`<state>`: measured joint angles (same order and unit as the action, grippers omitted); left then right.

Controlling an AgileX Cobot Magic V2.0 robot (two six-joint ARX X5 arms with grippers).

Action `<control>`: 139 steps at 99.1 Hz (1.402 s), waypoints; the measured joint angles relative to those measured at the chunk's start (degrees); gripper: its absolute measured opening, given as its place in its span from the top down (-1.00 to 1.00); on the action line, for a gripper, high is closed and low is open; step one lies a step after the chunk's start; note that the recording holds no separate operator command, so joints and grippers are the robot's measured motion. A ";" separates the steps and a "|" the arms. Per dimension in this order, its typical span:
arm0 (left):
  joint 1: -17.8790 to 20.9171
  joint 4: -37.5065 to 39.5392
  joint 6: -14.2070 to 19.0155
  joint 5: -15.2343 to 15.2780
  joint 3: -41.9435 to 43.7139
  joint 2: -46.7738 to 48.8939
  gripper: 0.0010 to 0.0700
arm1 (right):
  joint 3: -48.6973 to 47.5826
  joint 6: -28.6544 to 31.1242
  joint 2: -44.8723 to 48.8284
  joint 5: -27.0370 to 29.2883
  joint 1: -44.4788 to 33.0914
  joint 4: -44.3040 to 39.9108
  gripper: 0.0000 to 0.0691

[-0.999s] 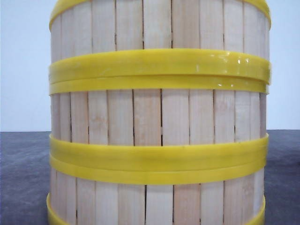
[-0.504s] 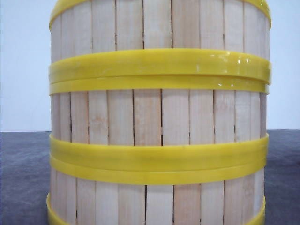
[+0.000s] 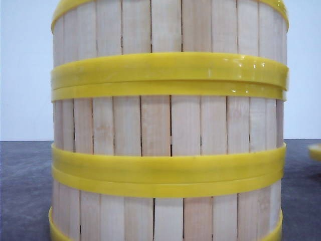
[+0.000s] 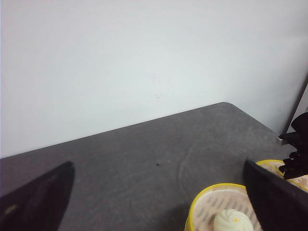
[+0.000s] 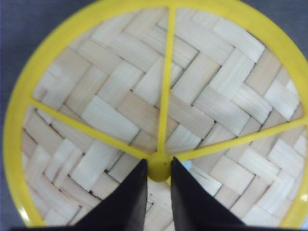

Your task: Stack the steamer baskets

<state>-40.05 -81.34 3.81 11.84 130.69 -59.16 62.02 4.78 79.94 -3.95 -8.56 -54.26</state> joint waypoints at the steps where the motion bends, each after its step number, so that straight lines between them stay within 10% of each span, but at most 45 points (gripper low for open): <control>1: 0.00 -0.02 0.00 0.00 0.00 0.00 -0.98 | 0.35 0.02 -0.04 -0.24 0.00 -0.22 0.85; 60: 0.00 0.00 0.00 0.00 0.00 -0.02 -0.98 | 40.04 1.27 -2.91 -11.96 16.68 -21.53 0.85; 139: 0.02 0.00 0.04 0.00 -0.02 -0.13 -0.98 | 40.46 5.20 8.68 -5.25 55.10 -23.15 0.85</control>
<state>-40.03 -81.34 3.86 11.84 130.67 -59.29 102.48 9.98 88.62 -9.19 46.54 -77.41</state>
